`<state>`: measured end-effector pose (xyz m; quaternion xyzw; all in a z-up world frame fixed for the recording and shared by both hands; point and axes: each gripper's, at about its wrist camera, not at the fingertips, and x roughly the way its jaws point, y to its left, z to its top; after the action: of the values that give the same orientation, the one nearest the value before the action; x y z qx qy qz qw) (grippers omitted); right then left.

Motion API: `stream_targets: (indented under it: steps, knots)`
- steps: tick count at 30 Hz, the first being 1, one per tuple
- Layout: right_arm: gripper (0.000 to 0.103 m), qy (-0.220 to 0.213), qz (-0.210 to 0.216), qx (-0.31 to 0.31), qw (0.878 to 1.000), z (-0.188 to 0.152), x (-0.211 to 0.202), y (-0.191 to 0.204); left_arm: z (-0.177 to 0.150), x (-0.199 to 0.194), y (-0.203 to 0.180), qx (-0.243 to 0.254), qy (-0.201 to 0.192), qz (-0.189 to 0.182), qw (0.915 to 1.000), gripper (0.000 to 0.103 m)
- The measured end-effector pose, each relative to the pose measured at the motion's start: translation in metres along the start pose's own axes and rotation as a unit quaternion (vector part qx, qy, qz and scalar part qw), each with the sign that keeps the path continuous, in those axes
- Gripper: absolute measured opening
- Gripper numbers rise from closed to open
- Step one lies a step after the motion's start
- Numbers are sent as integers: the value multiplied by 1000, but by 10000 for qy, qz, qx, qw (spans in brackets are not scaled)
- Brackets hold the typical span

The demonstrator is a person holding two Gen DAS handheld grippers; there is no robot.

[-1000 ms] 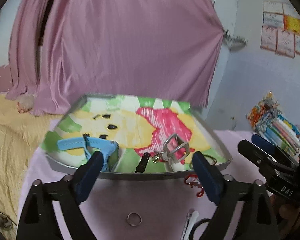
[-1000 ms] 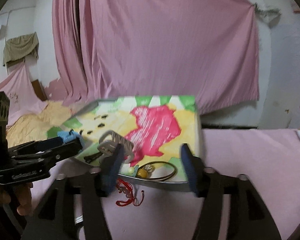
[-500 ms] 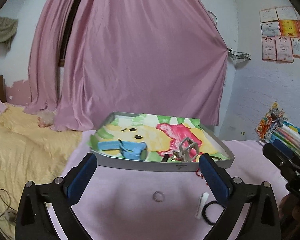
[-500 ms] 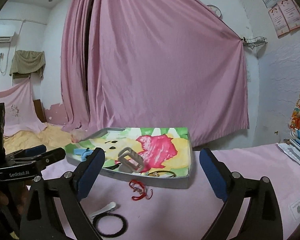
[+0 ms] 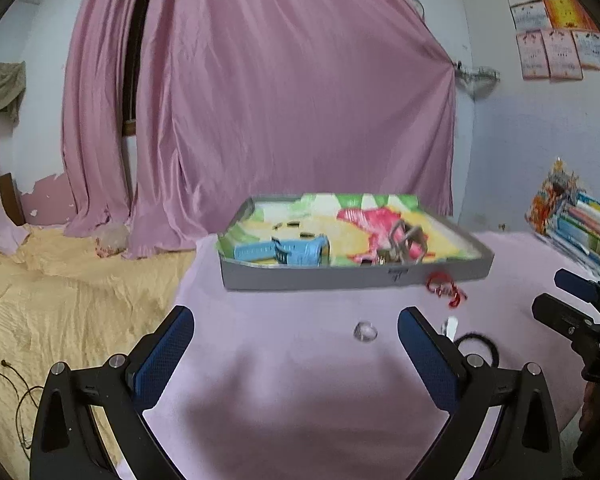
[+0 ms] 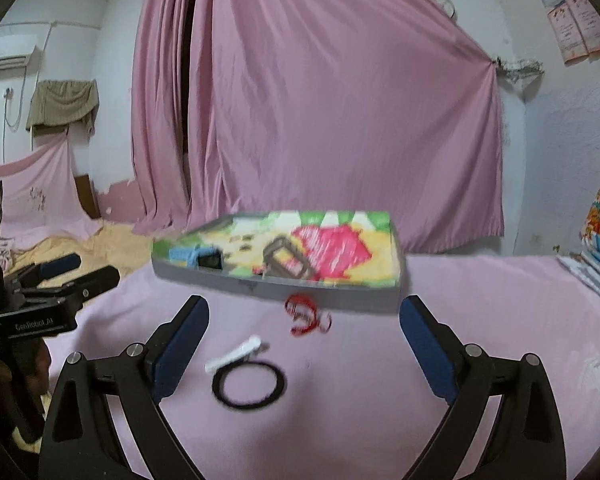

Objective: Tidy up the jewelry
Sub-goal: 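Grasp the silver ring with the left tool while the right tool grasps the black hair tie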

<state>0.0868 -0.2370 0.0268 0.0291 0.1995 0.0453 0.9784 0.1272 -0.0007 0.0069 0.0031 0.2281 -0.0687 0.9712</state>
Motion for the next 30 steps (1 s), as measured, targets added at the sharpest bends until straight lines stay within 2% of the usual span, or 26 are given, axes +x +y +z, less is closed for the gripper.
stream_targets:
  steps: [6,12,13,16,19,26,30]
  knots:
    - [94,543,161,52,9984,-11,13,-2,-3,16,-5,141,503,-149,9985,102]
    - [93,1086,227,-228,9936,-19,27,9,-4,27,-12,183,848,-228,9960,102]
    - [91,1163,209,-273,9926,-18,29,11,-3,29,-12,171,926,-281,9952,102]
    - [71,1429,156,-330,9891,-17,37,11,-3,36,-15,172,1101,-331,9932,102]
    - [66,1642,102,-377,9857,-14,45,9,-2,43,-17,188,1254,-384,9912,101]
    - [42,2191,220,-536,9740,-12,66,12,-1,59,-27,253,1570,-588,9855,79]
    - [34,2335,310,-694,9694,-11,73,19,0,66,-34,329,1701,-658,9827,68]
